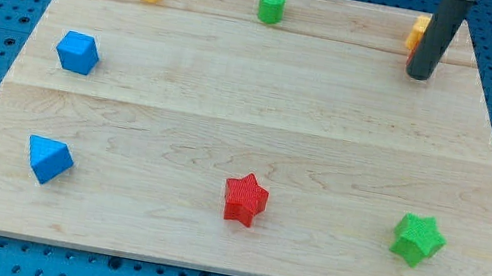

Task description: Push the green circle closer to the yellow heart

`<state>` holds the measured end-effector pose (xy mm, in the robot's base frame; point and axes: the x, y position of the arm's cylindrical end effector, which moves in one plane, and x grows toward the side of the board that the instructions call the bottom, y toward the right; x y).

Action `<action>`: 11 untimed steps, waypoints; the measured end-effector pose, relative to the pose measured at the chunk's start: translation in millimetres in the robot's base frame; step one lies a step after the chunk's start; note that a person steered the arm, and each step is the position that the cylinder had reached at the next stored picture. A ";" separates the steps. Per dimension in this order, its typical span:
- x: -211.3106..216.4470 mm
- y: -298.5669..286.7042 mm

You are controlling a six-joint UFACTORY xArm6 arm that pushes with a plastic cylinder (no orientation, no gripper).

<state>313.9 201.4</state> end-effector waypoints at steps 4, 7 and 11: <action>-40.3 -209.5; -88.8 -255.5; -100.0 -153.0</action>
<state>213.9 48.4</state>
